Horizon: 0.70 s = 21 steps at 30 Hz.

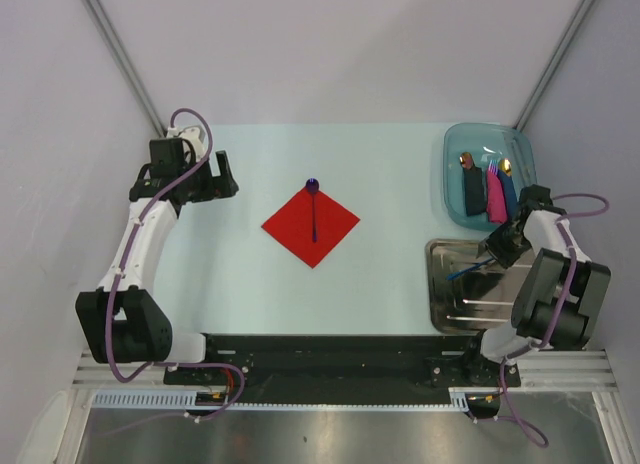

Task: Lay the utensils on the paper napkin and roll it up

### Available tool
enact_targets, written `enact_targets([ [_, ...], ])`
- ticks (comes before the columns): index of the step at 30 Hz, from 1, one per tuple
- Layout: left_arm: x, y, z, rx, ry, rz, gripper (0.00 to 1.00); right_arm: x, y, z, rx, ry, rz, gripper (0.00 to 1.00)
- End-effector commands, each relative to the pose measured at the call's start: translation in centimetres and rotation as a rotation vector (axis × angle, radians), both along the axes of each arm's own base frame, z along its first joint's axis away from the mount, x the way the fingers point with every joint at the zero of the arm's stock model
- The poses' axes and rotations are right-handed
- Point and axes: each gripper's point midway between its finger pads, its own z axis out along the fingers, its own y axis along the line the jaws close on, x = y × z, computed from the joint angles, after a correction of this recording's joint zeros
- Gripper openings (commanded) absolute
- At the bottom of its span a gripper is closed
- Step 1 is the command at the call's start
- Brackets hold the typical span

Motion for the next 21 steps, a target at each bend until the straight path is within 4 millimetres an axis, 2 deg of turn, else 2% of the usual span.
enact_targets([
  [1,-0.1,1.1,-0.2,0.033,0.002,0.033,1.0,3.1,-1.0,-1.1,-0.071,-0.028,-0.014,0.42],
  [7,0.1,1.5,-1.1,0.025,0.039,0.054,1.0,3.9,-2.3,-3.7,-0.141,0.057,0.011,0.38],
  [9,0.4,1.4,-1.1,0.025,0.041,0.054,1.0,3.2,-2.9,-4.5,-0.167,0.107,0.028,0.37],
  [12,0.7,1.7,-1.3,0.03,0.049,0.058,1.0,2.2,-2.9,-5.4,-0.166,0.154,0.038,0.31],
  [13,0.7,1.8,-1.3,0.033,0.051,0.059,1.0,1.8,-2.8,-5.8,-0.159,0.17,0.037,0.24],
  [18,1.3,2.2,-1.2,0.026,0.058,0.071,1.0,1.6,-2.4,-5.6,-0.123,0.159,0.006,0.07],
  [19,1.4,2.2,-1.1,0.021,0.056,0.075,1.0,1.6,-2.4,-5.3,-0.119,0.158,0.002,0.0],
  [21,1.4,1.9,-1.0,0.01,0.053,0.069,1.0,1.8,-2.8,-4.2,-0.112,0.131,-0.021,0.0],
])
